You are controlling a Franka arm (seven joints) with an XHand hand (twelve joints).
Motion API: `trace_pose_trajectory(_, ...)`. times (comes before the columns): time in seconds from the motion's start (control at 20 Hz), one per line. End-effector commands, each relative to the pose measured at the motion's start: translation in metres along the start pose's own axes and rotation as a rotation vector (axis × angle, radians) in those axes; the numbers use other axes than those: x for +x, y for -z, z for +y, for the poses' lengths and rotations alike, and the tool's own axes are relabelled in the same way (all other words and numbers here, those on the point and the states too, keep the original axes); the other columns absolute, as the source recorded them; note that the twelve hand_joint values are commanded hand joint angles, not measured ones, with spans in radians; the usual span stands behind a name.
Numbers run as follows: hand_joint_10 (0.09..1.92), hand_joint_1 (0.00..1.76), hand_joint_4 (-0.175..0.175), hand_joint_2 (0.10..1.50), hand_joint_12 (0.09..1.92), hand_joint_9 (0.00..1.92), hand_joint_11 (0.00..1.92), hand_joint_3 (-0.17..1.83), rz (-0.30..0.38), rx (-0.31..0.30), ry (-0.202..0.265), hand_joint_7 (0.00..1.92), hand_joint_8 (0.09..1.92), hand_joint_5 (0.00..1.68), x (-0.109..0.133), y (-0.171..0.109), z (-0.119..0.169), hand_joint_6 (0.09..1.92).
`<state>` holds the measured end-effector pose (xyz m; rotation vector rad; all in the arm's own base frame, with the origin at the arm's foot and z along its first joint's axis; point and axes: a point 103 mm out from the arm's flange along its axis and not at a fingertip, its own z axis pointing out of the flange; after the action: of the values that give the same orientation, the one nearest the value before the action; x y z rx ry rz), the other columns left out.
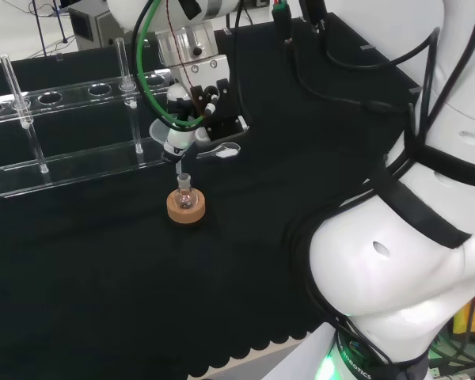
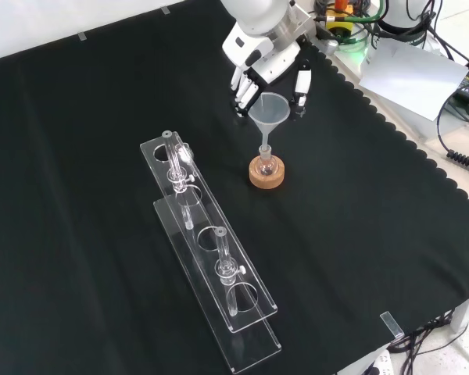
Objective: Place the funnel on the round-bottom flask.
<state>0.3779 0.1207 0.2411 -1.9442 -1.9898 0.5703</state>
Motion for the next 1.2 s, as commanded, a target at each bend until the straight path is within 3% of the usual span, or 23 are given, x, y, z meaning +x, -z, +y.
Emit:
trace_pose_trajectory(0.05, 0.60, 0.91, -0.044, 1.12, 1.22, 1.00, 0.62, -0.17, -0.019, 0.023, 0.010, 0.64, 0.73, 0.69, -0.005, -0.015, 0.009, 0.84)
trace_pose_trajectory(0.35, 0.60, 0.91, -0.044, 1.12, 1.22, 1.00, 0.62, -0.17, -0.014, 0.022, 0.012, 0.64, 0.73, 0.69, -0.006, -0.016, 0.009, 0.84)
trace_pose_trajectory(0.45, 0.60, 0.91, -0.044, 1.12, 1.22, 1.00, 0.62, -0.17, -0.006, 0.019, -0.020, 0.64, 0.73, 0.69, -0.010, -0.019, 0.008, 0.84)
trace_pose_trajectory(1.2, 0.60, 0.91, -0.045, 1.12, 1.22, 1.00, 0.62, -0.17, -0.001, 0.059, 0.004, 0.63, 0.73, 0.69, -0.012, -0.026, 0.014, 0.84)
